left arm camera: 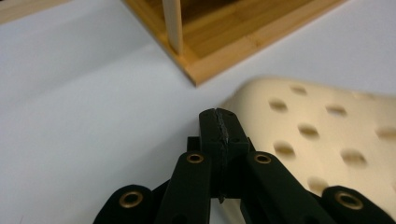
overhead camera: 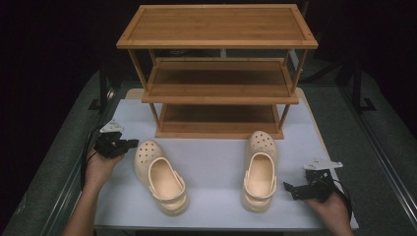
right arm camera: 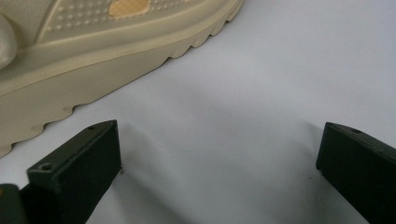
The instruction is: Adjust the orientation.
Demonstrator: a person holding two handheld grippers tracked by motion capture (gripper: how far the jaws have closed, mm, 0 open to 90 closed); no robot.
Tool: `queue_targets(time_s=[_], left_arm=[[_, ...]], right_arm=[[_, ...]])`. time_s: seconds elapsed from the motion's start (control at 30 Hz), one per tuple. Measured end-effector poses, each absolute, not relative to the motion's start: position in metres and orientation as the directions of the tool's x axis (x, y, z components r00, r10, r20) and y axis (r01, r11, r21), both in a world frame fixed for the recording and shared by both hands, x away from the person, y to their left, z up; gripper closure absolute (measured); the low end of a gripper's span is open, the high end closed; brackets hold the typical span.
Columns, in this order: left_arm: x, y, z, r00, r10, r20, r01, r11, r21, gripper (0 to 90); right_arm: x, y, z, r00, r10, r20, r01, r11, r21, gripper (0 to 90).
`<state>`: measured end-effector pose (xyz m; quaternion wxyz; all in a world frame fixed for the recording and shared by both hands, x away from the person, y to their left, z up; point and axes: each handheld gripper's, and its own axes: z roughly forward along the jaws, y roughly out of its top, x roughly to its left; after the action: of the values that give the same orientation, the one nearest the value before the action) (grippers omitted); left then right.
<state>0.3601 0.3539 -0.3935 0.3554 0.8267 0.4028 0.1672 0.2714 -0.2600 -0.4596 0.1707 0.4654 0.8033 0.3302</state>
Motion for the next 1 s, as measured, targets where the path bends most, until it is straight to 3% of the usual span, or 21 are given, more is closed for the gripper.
queue_targets(time_s=[0.47,1.0], left_arm=[[0.280,0.352,-0.414,0.670,0.741,-0.054,0.556,-0.451,0.698,90.0],[0.287,0.345,-0.419,0.690,0.722,-0.043,0.541,-0.475,0.694,90.0]], right_arm=[[0.271,-0.260,-0.459,-0.508,0.861,0.033,0.637,0.349,0.688,0.0],[0.271,-0.260,-0.459,-0.507,0.861,0.034,0.638,0.349,0.687,0.0]])
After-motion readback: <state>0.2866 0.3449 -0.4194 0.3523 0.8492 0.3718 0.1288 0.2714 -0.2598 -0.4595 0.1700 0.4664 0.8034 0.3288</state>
